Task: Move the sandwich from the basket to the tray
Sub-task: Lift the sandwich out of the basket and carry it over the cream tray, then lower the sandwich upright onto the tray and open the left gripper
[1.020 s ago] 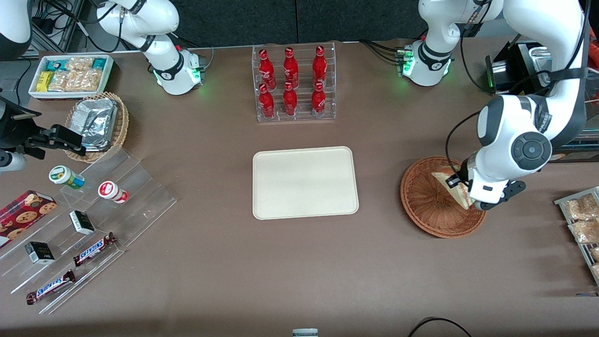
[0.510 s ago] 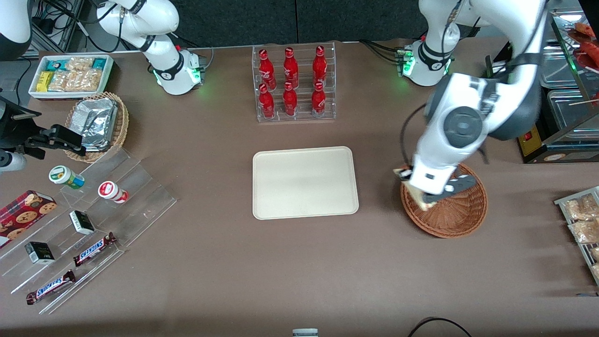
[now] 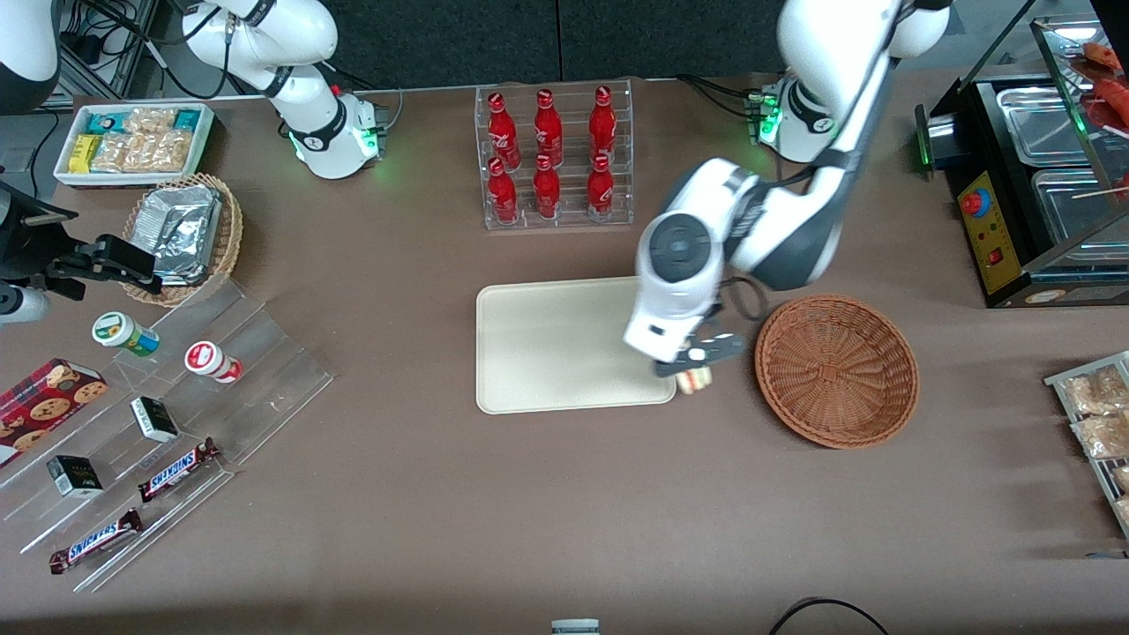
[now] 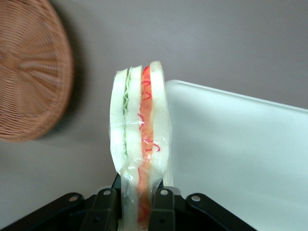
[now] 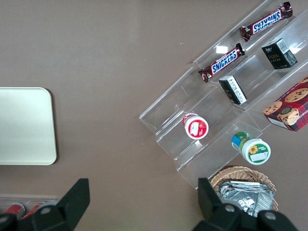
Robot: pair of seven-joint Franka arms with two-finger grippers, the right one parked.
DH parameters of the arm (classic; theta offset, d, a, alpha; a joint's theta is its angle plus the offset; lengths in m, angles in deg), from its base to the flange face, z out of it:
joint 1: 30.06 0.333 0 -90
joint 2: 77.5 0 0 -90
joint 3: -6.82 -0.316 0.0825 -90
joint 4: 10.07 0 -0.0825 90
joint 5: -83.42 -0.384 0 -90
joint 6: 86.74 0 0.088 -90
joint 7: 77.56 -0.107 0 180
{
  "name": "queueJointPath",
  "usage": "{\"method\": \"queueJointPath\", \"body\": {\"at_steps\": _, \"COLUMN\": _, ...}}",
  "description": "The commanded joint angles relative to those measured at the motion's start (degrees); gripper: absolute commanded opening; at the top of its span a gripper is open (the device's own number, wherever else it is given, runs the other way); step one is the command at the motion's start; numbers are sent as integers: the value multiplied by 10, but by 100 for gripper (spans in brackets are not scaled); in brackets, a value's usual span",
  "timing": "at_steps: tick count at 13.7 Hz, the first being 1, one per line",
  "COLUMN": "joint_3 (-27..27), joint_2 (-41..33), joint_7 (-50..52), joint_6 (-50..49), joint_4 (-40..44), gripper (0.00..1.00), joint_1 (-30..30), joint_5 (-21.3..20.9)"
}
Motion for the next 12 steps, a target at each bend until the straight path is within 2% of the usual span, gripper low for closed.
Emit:
{"method": "queueJointPath", "body": {"at_steps": 1, "joint_3": -9, "joint_2": 67, "joint_7": 14, "joint_6": -2, "joint_4": 76, "gripper": 8, "joint_1": -40, "joint_5": 19}}
{"method": "queueJointPath", "body": {"at_steps": 5, "joint_3": -3, "joint_2": 94, "joint_7": 6, "joint_6": 43, "joint_4": 78, "gripper": 8, "joint_1": -69, "joint_5": 43}}
{"method": "queueJointPath", "body": {"at_steps": 7, "joint_3": 0, "joint_2": 97, "joint_7": -11, "joint_6": 44, "joint_4": 76, "gripper": 8, "joint_1": -70, "joint_5": 68}}
{"method": "queueJointPath", "body": {"at_steps": 10, "joint_3": 10, "joint_2": 117, "joint_7": -25, "joint_6": 76, "joint_4": 76, "gripper": 8, "joint_1": -94, "joint_5": 67}}
{"method": "queueJointPath", "body": {"at_steps": 12, "joint_3": 10, "joint_2": 124, "joint_7": -74, "joint_6": 86, "joint_4": 74, "gripper": 8, "joint_1": -96, "joint_5": 69}}
